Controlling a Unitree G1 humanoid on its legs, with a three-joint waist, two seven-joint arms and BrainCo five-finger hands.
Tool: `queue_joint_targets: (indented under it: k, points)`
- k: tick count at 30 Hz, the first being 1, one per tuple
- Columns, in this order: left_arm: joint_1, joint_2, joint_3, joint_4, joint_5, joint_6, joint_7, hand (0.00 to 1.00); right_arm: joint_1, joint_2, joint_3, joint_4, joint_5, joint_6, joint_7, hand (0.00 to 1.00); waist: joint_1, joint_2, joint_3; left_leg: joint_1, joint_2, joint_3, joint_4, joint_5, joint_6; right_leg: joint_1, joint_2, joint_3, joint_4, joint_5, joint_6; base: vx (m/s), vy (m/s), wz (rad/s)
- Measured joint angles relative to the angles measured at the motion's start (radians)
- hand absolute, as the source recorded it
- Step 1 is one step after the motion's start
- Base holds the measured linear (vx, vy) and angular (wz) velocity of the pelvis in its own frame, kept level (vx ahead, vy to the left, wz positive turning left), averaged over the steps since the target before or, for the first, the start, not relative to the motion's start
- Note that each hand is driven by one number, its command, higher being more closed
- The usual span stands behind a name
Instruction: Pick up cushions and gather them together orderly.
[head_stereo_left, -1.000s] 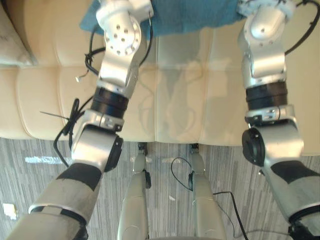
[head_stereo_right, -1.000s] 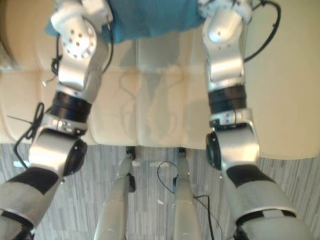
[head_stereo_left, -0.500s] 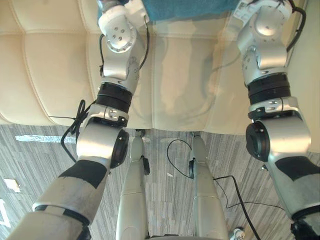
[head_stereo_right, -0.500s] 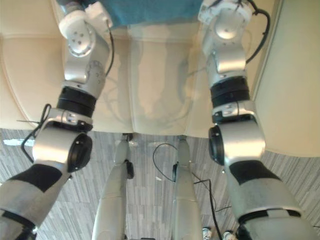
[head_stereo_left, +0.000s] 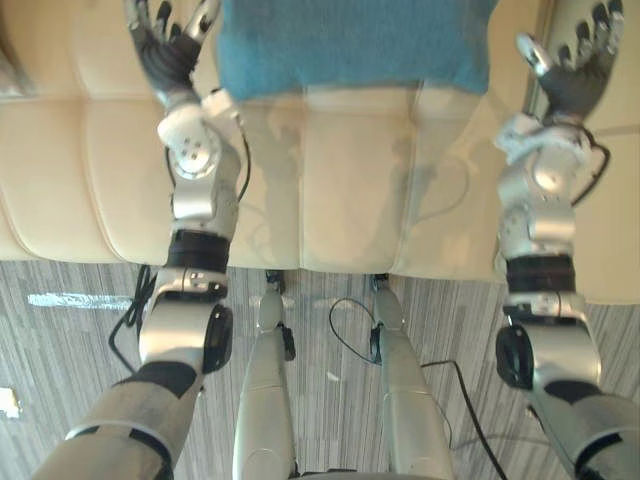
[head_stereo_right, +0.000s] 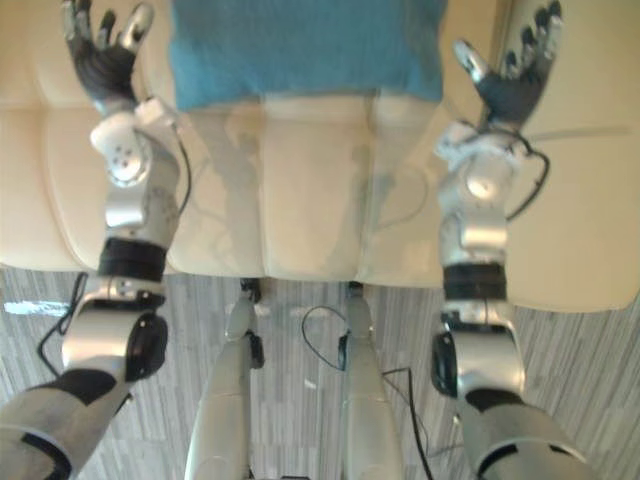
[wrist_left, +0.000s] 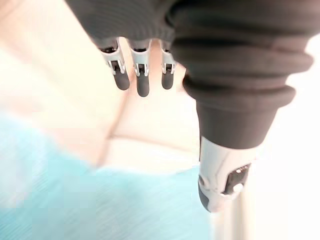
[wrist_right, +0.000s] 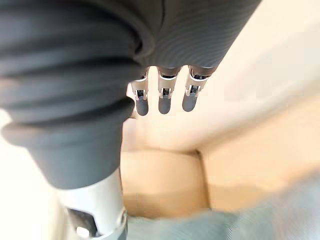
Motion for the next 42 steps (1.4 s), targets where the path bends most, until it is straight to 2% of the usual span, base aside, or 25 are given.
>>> queue_joint_targets:
  k: [2, 4, 6, 8, 11, 13, 14, 16, 19, 24, 27, 36, 39, 42]
  points:
    - [0.142, -0.01, -0.002, -0.076, -0.003, -0.003, -0.033, 0.0, 0.156, 0.034, -0.024, -0.083, -0.002, -0.004, 0.024, 0.0, 0.001, -0.007, -0.004, 0.053, 0.001, -0.004, 0.0, -0.008, 0.001, 0.05, 0.001, -0.009, 0.013, -0.016, -0.001, -0.02, -0.041, 0.11]
    - [0.3, -0.046, -0.025, -0.12, -0.002, -0.003, -0.064, 0.0, 0.314, 0.11, -0.034, -0.146, -0.005, -0.007, 0.046, 0.0, 0.001, -0.022, -0.013, 0.114, -0.002, -0.005, 0.0, -0.023, 0.002, 0.095, -0.001, -0.012, 0.047, -0.05, -0.004, 0.03, -0.033, 0.12]
    - [0.487, -0.118, -0.076, -0.136, 0.0, 0.002, -0.109, 0.0, 0.473, 0.203, -0.02, -0.159, -0.047, -0.006, 0.082, 0.0, 0.001, -0.044, -0.041, 0.179, -0.011, -0.005, 0.002, -0.043, 0.005, 0.143, -0.007, -0.017, 0.092, -0.094, -0.007, 0.07, -0.031, 0.15]
    - [0.598, -0.157, -0.132, -0.135, 0.014, 0.015, -0.148, 0.0, 0.56, 0.246, 0.001, -0.159, -0.082, -0.005, 0.101, 0.0, 0.002, -0.054, -0.063, 0.219, -0.017, -0.012, 0.001, -0.054, 0.007, 0.181, -0.018, -0.028, 0.108, -0.113, -0.011, 0.08, -0.013, 0.2]
    - [0.75, -0.209, -0.193, -0.101, 0.076, 0.042, -0.215, 0.0, 0.685, 0.314, 0.03, -0.132, -0.139, -0.004, 0.141, 0.0, 0.009, -0.058, -0.102, 0.302, -0.028, -0.013, 0.002, -0.075, 0.014, 0.262, -0.028, -0.035, 0.12, -0.144, -0.011, 0.07, -0.005, 0.12]
    - [0.838, -0.235, -0.21, 0.009, 0.159, 0.063, -0.265, 0.0, 0.758, 0.349, 0.047, 0.006, -0.186, 0.005, 0.18, 0.0, 0.012, -0.055, -0.158, 0.37, -0.036, -0.012, 0.003, -0.101, 0.016, 0.332, -0.037, -0.038, 0.119, -0.166, -0.011, 0.1, 0.011, 0.07]
    - [0.844, -0.235, -0.212, 0.022, 0.165, 0.066, -0.27, 0.0, 0.763, 0.353, 0.047, 0.023, -0.19, 0.006, 0.184, 0.0, 0.012, -0.055, -0.164, 0.377, -0.036, -0.012, 0.003, -0.102, 0.017, 0.339, -0.038, -0.038, 0.119, -0.169, -0.01, 0.08, 0.003, 0.05]
    - [0.875, -0.239, -0.22, 0.172, 0.221, 0.09, -0.303, 0.0, 0.807, 0.382, 0.042, 0.21, -0.196, 0.025, 0.206, 0.0, 0.012, -0.047, -0.209, 0.436, -0.042, -0.011, 0.002, -0.121, 0.016, 0.4, -0.046, -0.045, 0.111, -0.194, -0.014, 0.06, 0.004, 0.06]
    - [0.88, -0.249, -0.212, 0.304, 0.284, 0.105, -0.32, 0.0, 0.828, 0.396, 0.041, 0.358, -0.198, 0.043, 0.22, 0.0, 0.01, -0.036, -0.243, 0.473, -0.043, -0.006, -0.001, -0.131, 0.016, 0.441, -0.05, -0.05, 0.093, -0.201, -0.009, 0.05, 0.012, 0.0]
    - [0.883, -0.265, -0.118, 0.509, 0.373, 0.136, -0.321, 0.0, 0.829, 0.404, -0.02, 0.606, -0.197, 0.069, 0.238, 0.0, 0.005, -0.019, -0.285, 0.56, -0.044, 0.006, -0.047, -0.132, 0.016, 0.524, -0.055, -0.06, 0.046, -0.2, -0.007, 0.05, 0.012, -0.05]
    - [0.893, -0.266, -0.067, 0.574, 0.411, 0.157, -0.32, 0.0, 0.827, 0.396, -0.072, 0.663, -0.195, 0.082, 0.244, 0.0, 0.003, -0.018, -0.306, 0.611, -0.045, 0.015, -0.077, -0.134, 0.014, 0.573, -0.056, -0.058, 0.01, -0.196, -0.003, 0.08, 0.011, -0.06]
    - [0.905, -0.246, -0.063, 0.633, 0.47, 0.162, -0.321, 0.0, 0.777, 0.391, -0.105, 0.771, -0.195, 0.101, 0.255, 0.0, -0.001, -0.03, -0.319, 0.657, -0.05, 0.043, -0.087, -0.157, 0.005, 0.633, -0.057, -0.023, -0.068, -0.155, 0.002, 0.09, 0.009, -0.12]
    - [0.886, -0.244, -0.066, 0.633, 0.487, 0.165, -0.321, 0.0, 0.746, 0.392, -0.103, 0.772, -0.194, 0.104, 0.254, 0.0, 0.0, -0.037, -0.312, 0.653, -0.05, 0.072, -0.07, -0.175, 0.004, 0.615, -0.054, 0.013, -0.068, -0.141, 0.008, 0.04, 0.01, -0.35]
    - [0.837, -0.24, -0.09, 0.627, 0.488, 0.17, -0.321, 0.0, 0.708, 0.392, -0.069, 0.762, -0.194, 0.107, 0.249, 0.0, -0.002, -0.046, -0.295, 0.584, -0.038, 0.077, 0.05, -0.234, 0.01, 0.572, -0.048, 0.0, -0.014, -0.137, 0.009, -0.03, 0.006, -0.1]
